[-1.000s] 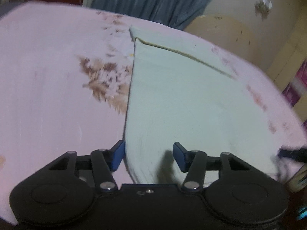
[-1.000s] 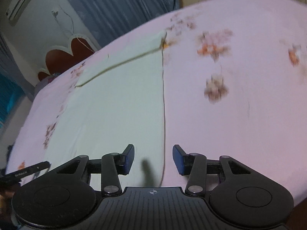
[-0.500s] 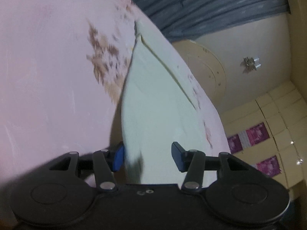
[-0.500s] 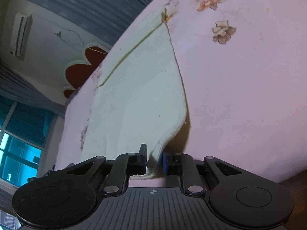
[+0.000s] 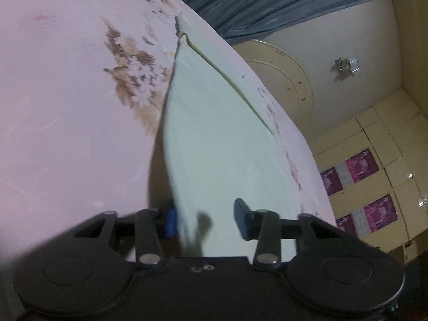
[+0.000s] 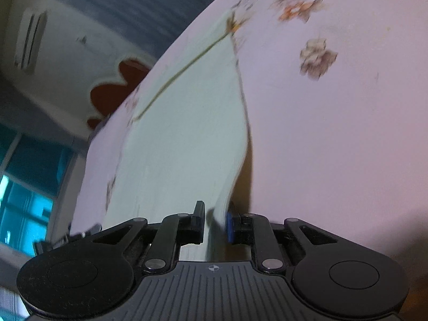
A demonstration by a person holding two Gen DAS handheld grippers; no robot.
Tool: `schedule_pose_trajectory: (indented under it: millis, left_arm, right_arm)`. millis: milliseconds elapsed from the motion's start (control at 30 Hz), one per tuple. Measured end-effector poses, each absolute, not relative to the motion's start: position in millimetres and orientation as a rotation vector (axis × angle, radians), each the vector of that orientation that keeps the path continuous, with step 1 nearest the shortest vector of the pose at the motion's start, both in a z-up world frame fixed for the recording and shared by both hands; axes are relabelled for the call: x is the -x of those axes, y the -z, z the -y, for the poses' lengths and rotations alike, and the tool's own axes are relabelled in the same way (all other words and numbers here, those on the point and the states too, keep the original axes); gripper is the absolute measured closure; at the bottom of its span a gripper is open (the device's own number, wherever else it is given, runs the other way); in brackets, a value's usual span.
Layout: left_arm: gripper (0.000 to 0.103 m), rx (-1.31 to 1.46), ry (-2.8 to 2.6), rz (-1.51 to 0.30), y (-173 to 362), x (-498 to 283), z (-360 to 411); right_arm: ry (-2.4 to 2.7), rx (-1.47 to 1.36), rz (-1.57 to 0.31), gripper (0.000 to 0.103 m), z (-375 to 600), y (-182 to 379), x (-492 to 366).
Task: Fold small clothes
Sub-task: 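Grasp the hem with both grippers and lift it toward the collar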
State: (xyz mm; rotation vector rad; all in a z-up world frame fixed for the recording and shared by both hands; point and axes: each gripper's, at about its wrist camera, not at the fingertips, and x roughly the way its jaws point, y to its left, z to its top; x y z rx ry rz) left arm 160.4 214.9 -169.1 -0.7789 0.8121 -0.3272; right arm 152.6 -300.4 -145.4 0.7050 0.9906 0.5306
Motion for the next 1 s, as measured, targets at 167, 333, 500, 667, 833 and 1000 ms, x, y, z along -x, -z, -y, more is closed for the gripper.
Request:
schedule_pose_trajectory:
  millis: [167, 333, 500, 667, 833, 1000]
  left_arm:
    - [0.099, 0.737, 0.263, -0.815, 169, -160, -215]
    - [0.099, 0.739, 0.270, -0.696, 135, -162, -216]
    - [0.099, 0.750, 0.301, -0.574, 94, -212, -224]
    - [0.099, 0.736, 0.306, -0.527, 73, -296, -229]
    - [0.099, 0.731, 0.298, -0.549, 74, -387, -233]
    - [0.099, 0.744, 0.283, -0.610, 97, -463, -243]
  right_arm:
    - [-0.527, -0.675, -0.945, 0.100, 299, 139, -153]
    - [-0.551, -0.646, -0.819, 0.100, 303, 102, -162]
    - [-0.545, -0.583, -0.706, 0.100, 296, 61, -204]
    - [-0.504, -0.564, -0.662, 0.100, 283, 41, -277]
    - [-0.456, -0.557, -0.670, 0.100, 269, 42, -377]
    - [-0.414, -0.615, -0.735, 0.100, 259, 66, -471]
